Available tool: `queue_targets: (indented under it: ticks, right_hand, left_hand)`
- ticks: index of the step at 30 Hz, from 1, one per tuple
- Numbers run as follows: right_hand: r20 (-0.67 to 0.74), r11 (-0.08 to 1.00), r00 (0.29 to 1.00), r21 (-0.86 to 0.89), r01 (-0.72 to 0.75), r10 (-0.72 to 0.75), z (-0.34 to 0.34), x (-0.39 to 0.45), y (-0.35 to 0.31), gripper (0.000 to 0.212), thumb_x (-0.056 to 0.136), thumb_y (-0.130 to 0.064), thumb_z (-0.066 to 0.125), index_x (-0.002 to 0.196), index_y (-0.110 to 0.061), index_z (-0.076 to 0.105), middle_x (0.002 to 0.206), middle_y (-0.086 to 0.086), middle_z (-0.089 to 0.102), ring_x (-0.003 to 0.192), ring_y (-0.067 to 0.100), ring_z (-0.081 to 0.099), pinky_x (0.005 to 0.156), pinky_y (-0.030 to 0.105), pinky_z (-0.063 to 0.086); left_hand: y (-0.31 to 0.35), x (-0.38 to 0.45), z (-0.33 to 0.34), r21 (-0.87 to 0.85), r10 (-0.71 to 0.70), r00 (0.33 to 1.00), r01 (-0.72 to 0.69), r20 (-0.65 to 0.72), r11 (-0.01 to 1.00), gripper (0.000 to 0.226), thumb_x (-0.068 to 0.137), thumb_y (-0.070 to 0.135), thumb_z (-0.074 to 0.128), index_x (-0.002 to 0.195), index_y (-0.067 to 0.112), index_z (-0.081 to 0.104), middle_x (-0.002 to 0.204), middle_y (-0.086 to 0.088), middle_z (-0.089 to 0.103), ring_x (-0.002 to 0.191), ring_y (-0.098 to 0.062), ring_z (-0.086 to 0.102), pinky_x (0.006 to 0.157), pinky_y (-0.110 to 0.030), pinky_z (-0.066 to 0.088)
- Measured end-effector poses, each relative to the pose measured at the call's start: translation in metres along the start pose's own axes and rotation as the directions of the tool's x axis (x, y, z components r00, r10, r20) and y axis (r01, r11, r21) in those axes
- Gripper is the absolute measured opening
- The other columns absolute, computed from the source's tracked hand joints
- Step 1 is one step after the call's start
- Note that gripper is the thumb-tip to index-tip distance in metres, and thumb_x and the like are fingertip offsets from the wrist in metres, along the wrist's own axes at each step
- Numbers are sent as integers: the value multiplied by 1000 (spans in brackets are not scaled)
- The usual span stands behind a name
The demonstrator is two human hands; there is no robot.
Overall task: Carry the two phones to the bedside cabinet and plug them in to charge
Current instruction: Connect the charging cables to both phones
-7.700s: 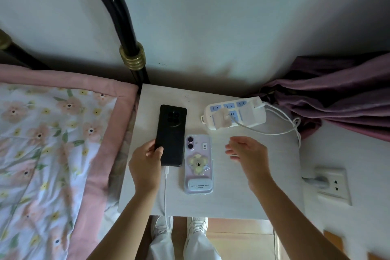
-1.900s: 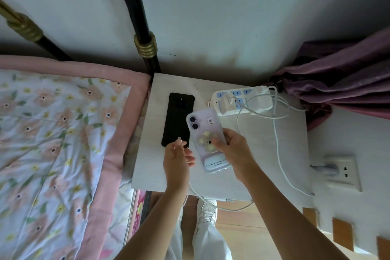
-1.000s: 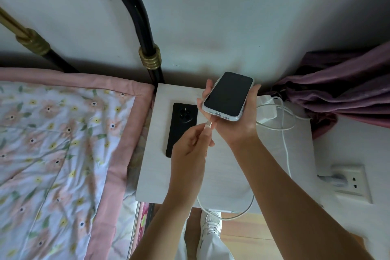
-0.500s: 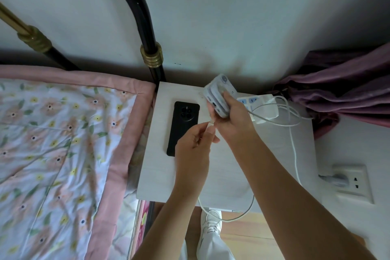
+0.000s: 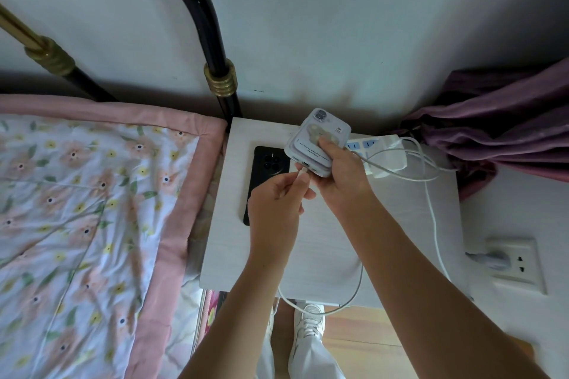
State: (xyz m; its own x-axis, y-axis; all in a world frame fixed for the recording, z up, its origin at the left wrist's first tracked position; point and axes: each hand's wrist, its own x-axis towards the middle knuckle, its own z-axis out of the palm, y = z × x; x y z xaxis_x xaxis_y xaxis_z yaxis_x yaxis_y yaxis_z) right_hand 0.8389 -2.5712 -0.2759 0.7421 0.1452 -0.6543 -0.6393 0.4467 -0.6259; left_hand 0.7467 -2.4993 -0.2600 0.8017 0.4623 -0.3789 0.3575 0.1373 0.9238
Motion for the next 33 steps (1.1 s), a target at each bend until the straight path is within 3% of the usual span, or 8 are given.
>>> queue_targets:
  ticks: [4,9,13,22,33]
  right_hand:
    - [-6,999,1000,-45,14,-14,0,0,-1,28,91,-7,57,119,-1,56,87,13,70,61,22,72,53,37,58]
    - [-14,992,999,-127,28,-30,-2,3,4,36,91,-9,58,126,-3,52,105,17,67,87,30,69,78,53,57]
    - [-19,979,998,-195,57,-62,-1,1,5,36,90,-10,59,125,-5,52,105,15,66,87,28,68,65,41,59]
    - [-15,920,987,-367,141,-157,-6,-1,9,41,88,-16,63,126,-11,49,118,15,63,104,30,65,78,46,59]
    - [31,817,983,-551,169,-183,-48,-17,49,33,88,-18,64,117,-23,49,110,1,63,106,20,62,80,38,59]
  left_hand:
    - [-2,1,-1,-10,-7,1000,7,-2,1000,22,91,24,61,81,7,72,47,12,57,45,-4,43,45,-11,33]
    - [-1,1,-3,-70,-43,999,42,-11,997,19,90,23,62,76,15,72,62,3,67,49,-6,45,45,-13,34]
    - [-3,2,-3,-53,-71,997,70,-6,996,17,90,22,62,75,22,71,64,2,69,49,-6,46,48,-15,36]
    - [-16,0,-1,-52,-146,989,145,-16,988,17,91,20,59,87,9,72,67,0,69,51,-4,50,49,-15,38]
    - [-63,-27,3,-19,-299,953,298,-45,954,19,92,19,58,75,16,68,62,4,69,49,0,58,45,-14,43]
